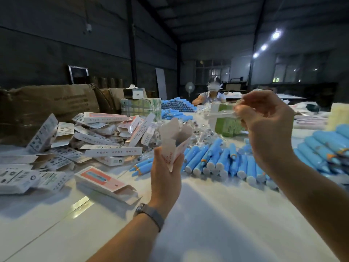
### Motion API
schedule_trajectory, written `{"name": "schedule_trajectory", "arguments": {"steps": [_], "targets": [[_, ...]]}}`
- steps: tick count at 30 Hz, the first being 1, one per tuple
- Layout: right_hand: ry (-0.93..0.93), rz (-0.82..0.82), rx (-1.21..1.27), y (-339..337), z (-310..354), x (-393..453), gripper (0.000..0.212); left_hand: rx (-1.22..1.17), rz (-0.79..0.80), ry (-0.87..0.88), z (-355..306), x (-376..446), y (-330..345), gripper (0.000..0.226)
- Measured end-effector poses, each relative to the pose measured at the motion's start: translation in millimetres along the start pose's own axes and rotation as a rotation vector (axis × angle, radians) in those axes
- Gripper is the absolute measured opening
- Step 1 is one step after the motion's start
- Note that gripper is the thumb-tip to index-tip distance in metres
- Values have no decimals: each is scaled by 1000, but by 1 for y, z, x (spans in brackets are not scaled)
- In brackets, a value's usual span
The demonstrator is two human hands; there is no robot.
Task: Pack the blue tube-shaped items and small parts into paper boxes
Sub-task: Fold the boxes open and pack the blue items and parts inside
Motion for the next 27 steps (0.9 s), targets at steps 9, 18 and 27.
{"name": "schedule_trajectory", "arguments": {"steps": [9,18,27], "targets": [[-245,438,-267,16,31,-19,26,4,68,17,-12,-16,10,28],[-416,564,-375,20,23,-27,28,97,147,44,-20,-26,17,26],[-593,811,-565,0,16,-40,23,51,217,20,-25,-38,28,28]]}}
Point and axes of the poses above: each hand's wrist, its own x-axis towards the middle knuckle, its own y-axis out of the palm, z = x × y, the point moved 4 cm from there along x, towards the middle knuckle, and after that the axes turned 13 degrees about -y, right-handed, at the moved point
